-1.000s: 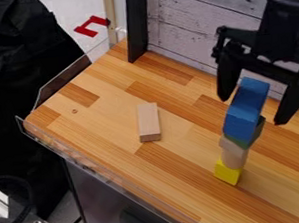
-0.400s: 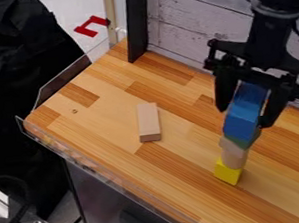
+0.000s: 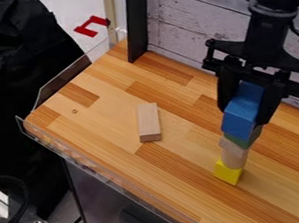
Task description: Remove blue rectangle from the tower and put on the block
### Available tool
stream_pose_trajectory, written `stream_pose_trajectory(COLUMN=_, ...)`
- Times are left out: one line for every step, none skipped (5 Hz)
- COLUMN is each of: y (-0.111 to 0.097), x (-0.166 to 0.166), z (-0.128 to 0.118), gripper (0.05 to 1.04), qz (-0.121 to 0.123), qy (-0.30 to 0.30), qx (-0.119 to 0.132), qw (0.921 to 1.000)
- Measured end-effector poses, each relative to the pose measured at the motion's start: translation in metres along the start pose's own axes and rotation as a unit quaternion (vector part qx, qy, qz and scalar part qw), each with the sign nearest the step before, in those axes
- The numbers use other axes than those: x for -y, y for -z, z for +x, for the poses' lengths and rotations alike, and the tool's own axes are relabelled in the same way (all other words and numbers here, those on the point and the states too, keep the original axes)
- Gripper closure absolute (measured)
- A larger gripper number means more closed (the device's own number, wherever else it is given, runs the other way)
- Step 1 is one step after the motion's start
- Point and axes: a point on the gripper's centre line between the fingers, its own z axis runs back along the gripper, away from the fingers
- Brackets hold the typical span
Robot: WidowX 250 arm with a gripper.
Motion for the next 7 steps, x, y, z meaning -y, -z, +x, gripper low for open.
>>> stream_pose_trajectory(y=-0.005, x=-0.007, z=0.003, gripper=0.519, qz=-0.004, qy=-0.019, qx=0.006, qw=0.9998)
stream_pose_trajectory(y=-0.015, x=-0.026, z=0.010, gripper=0.519, qz=-0.017, qy=-0.053, qx=0.022, qw=0.9982)
stream_pose_trajectory(y=-0.014, x=-0.044, z=0.015, gripper=0.519, qz=-0.030, qy=-0.085, qx=0.022, qw=0.9957)
stream_pose_trajectory(y=-0.008, x=-0.064, z=0.016, gripper=0.519, qz=-0.023, qy=-0.131, qx=0.022, qw=0.9909)
stream_pose_trajectory(y=0.011, x=-0.083, z=0.018, gripper=0.519, qz=-0.018, qy=-0.171, qx=0.003, qw=0.9851)
stream_pose_trajectory(y=0.029, x=-0.098, z=0.016, gripper=0.519, qz=-0.017, qy=-0.201, qx=-0.004, qw=0.9794)
stream_pose_trajectory(y=0.048, x=-0.116, z=0.021, gripper=0.519, qz=-0.021, qy=-0.236, qx=-0.013, qw=0.9715)
